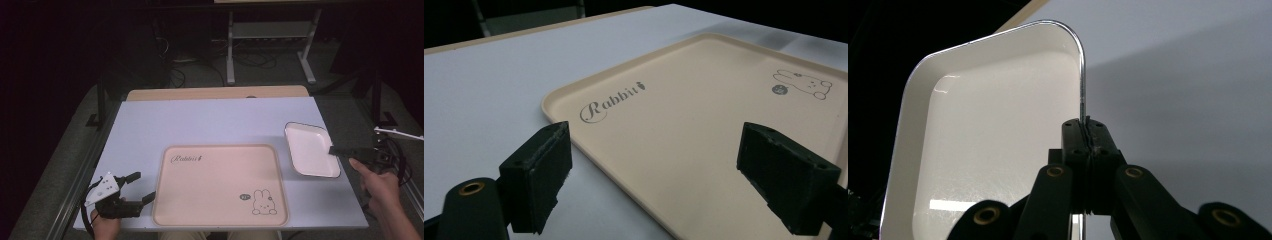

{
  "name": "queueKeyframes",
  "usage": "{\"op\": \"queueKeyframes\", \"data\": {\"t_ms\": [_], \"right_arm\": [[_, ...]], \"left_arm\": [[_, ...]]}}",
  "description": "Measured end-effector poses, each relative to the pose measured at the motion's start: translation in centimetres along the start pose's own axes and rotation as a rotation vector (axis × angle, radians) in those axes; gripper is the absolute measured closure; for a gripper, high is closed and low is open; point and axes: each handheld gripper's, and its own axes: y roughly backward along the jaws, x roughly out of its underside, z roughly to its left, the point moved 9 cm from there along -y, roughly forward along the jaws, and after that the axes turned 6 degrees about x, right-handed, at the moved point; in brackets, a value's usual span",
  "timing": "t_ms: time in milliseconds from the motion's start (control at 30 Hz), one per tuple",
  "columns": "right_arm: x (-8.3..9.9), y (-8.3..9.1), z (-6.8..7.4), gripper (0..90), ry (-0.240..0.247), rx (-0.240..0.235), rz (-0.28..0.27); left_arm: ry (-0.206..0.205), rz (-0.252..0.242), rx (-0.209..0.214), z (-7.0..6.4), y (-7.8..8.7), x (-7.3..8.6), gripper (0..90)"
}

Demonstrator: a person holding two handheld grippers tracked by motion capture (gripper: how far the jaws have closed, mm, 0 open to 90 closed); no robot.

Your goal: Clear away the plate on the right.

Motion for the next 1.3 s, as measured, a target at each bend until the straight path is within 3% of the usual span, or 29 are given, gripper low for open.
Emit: {"op": "queueKeyframes", "data": {"t_ms": [333,633,733,867,1300], "right_arm": [[-0.6,1.2,3.1,88.5,0.029,-0.010,-0.020],[-1.2,1.2,8.2,88.5,0.085,-0.082,-0.019],[-1.1,0.8,9.8,88.5,0.098,-0.117,-0.016],[-0.6,-0.3,11.2,88.4,0.127,-0.123,0.003],[1.4,-3.7,13.5,88.4,0.131,-0.137,0.042]], "left_arm": [[0.002,-0.004,0.001,0.0,0.1,-0.1,14.0],[0.003,-0.013,-0.002,0.0,0.2,-0.2,14.0],[0.005,-0.014,-0.004,0.1,0.2,-0.2,14.0],[0.003,-0.017,-0.005,0.1,0.3,-0.2,14.0],[0.006,-0.019,-0.010,0.2,0.4,-0.2,13.9]]}}
